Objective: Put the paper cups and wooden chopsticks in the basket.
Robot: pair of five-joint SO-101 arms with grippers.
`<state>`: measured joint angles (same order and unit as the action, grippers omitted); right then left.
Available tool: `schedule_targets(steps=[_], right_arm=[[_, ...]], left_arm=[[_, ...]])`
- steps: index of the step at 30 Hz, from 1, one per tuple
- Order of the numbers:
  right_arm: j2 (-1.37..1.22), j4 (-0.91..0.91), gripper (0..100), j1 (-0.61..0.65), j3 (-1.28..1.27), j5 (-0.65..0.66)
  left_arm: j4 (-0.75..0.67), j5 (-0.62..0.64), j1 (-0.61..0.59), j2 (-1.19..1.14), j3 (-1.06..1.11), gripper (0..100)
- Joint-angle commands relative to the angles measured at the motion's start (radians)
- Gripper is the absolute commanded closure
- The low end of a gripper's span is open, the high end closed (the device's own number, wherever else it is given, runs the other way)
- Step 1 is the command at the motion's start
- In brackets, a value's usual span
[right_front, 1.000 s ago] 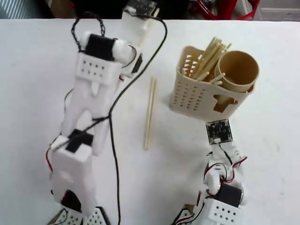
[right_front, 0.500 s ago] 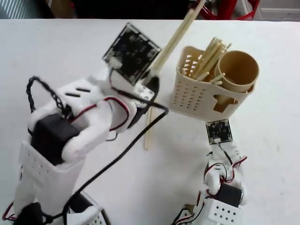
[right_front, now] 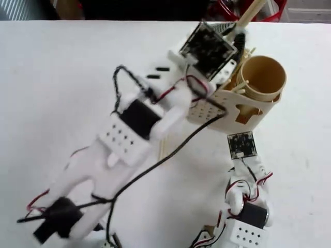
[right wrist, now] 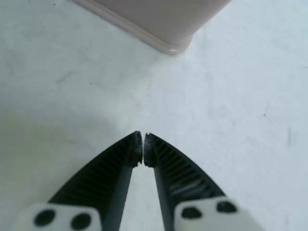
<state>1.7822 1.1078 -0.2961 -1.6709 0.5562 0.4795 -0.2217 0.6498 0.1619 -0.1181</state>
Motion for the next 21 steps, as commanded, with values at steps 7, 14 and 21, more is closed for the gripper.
schedule_targets(steps=[7, 14, 21], right_arm=[[0.019, -0.028, 97.5, -0.03, 0.003, -0.002], [0.019, -0.028, 97.5, -0.03, 0.003, -0.002], [0.019, -0.028, 97.5, -0.03, 0.002, -0.002]], left_arm=[[0.091, -0.006, 0.008, -0.354, -0.407, 98], [0.181, -0.005, -0.001, -0.489, -0.476, 98], [0.245, 0.038, -0.039, -0.489, -0.474, 98]])
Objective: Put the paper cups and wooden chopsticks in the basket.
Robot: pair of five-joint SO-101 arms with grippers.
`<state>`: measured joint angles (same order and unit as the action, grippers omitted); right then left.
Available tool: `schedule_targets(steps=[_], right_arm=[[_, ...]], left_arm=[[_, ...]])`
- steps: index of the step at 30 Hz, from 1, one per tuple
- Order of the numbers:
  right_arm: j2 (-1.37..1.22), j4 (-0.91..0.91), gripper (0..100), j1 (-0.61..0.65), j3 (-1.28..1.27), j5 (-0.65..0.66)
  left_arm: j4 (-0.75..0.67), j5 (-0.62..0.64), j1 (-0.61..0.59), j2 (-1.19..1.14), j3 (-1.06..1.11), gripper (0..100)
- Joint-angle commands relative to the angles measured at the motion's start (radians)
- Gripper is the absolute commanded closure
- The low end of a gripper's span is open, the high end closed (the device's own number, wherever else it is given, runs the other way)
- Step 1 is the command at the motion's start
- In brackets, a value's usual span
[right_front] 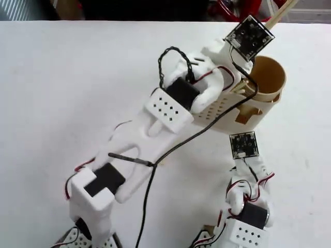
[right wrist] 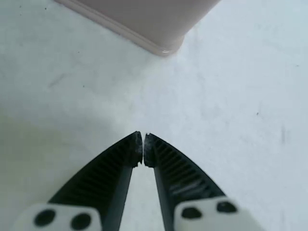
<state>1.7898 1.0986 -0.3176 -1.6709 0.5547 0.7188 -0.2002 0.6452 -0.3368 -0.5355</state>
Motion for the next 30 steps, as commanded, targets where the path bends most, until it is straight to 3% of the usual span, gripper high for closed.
schedule_targets(steps=[1, 16, 30], right_arm=[[0.012, -0.019, 97.5, -0.008, 0.002, 0.0], [0.012, -0.021, 97.5, -0.008, 0.002, 0.002], [0.012, -0.021, 97.5, -0.008, 0.0, 0.002]], left_arm=[[0.015, 0.02, -0.045, 0.01, -0.049, 98], [0.025, 0.077, -0.107, 0.018, 0.06, 98], [0.126, 0.071, 0.004, 0.452, 0.074, 98]])
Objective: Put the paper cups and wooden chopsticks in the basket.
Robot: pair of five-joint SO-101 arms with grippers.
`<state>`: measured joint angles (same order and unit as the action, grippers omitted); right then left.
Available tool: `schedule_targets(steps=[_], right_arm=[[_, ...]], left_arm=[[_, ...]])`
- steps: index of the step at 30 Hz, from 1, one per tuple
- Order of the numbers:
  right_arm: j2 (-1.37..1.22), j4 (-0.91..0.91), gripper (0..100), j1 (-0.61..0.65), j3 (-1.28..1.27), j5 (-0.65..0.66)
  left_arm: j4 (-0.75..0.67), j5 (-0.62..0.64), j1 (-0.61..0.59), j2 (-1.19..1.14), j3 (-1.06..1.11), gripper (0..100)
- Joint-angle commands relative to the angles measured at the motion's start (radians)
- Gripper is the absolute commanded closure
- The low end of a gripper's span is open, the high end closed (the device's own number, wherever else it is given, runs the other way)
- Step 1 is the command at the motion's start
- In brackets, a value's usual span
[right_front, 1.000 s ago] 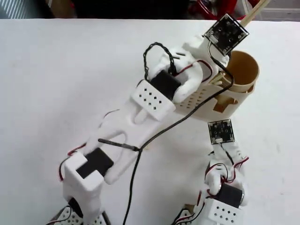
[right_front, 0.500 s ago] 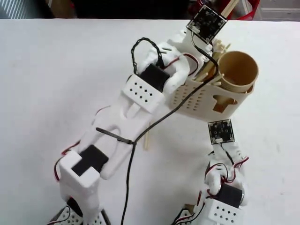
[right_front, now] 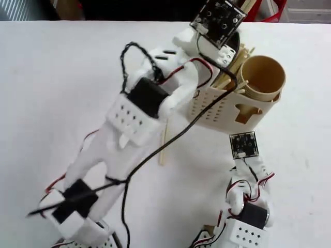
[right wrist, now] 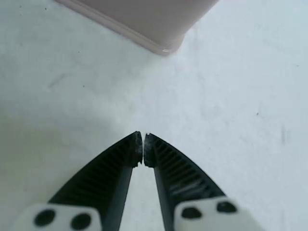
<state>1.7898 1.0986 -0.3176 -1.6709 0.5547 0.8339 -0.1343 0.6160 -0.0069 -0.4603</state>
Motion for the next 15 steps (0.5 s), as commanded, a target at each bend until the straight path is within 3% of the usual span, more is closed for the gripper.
schedule_targets(steps=[1, 5, 9, 15], right_arm=[[0.012, -0.021, 97.5, -0.008, 0.0, 0.002], [0.012, -0.021, 97.5, -0.008, 0.0, 0.002], [0.012, -0.021, 97.5, -0.008, 0.0, 0.002], [0.012, -0.021, 97.5, -0.004, 0.0, 0.002]], left_arm=[[0.003, 0.003, 0.045, 0.151, 0.017, 98], [-0.035, -0.063, 0.131, 0.337, 0.163, 98], [-0.144, -0.117, 0.203, 0.565, 0.457, 98], [-0.31, -0.115, 0.139, 0.73, 0.753, 98]])
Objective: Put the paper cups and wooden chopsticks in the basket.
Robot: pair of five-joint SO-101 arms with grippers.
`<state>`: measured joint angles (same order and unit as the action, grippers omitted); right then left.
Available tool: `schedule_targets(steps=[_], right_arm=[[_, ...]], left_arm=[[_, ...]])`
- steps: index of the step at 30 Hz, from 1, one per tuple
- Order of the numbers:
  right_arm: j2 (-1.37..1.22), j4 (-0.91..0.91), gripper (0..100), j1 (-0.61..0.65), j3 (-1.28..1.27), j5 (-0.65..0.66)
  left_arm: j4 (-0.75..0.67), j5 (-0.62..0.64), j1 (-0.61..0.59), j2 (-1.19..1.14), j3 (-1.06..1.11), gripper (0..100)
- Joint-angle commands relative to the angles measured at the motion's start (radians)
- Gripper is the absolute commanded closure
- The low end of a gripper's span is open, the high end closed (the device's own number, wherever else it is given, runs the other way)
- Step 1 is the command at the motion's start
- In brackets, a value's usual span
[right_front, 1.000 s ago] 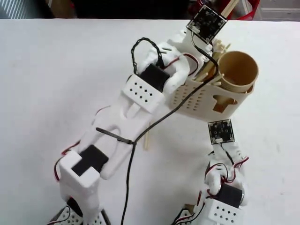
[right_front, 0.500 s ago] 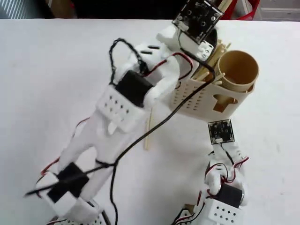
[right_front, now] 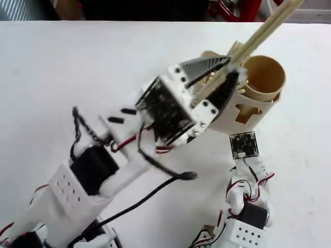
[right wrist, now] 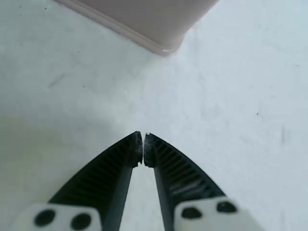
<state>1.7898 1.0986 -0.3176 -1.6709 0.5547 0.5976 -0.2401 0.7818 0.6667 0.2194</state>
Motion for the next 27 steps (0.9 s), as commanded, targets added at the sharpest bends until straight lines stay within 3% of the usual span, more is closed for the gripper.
schedule_targets(steps=[1, 14, 27], right_arm=[[0.012, -0.021, 97.5, -0.004, 0.0, 0.002], [0.012, -0.021, 97.5, -0.004, -0.002, 0.003], [0.012, -0.021, 97.5, -0.004, -0.003, 0.005]], left_arm=[[-0.084, -0.009, -0.038, 0.045, 0.078, 98], [-0.17, -0.011, -0.077, -0.397, -0.249, 98], [-0.483, -0.008, -0.125, -0.619, -0.193, 98]])
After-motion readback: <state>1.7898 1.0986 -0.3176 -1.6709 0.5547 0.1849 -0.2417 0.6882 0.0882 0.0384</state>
